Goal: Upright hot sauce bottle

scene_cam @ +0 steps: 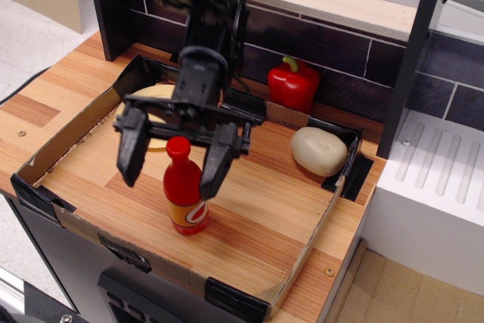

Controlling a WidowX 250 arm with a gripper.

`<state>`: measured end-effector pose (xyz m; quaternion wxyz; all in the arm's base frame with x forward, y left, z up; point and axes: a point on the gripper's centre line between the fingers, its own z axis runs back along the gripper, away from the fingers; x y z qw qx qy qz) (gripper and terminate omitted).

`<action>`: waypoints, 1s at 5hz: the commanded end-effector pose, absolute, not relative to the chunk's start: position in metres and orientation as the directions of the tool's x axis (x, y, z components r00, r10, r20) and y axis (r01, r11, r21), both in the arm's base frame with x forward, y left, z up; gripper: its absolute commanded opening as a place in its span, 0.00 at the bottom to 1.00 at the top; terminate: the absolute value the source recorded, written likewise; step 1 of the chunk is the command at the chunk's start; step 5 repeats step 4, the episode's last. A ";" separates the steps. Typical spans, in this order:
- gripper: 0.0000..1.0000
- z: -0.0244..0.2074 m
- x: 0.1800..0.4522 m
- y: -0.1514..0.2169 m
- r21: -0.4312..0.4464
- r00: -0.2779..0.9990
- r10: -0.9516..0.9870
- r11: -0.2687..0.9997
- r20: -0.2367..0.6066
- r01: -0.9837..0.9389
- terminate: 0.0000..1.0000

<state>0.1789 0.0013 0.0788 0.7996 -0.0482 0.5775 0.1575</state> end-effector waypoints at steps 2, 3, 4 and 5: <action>1.00 0.141 0.209 0.012 0.094 0.623 0.269 0.950 -0.734 -0.299 0.00; 1.00 0.141 0.209 0.012 0.094 0.623 0.269 0.950 -0.734 -0.299 0.00; 1.00 0.141 0.209 0.012 0.094 0.623 0.269 0.950 -0.734 -0.299 1.00; 1.00 0.141 0.209 0.012 0.094 0.623 0.269 0.950 -0.734 -0.299 1.00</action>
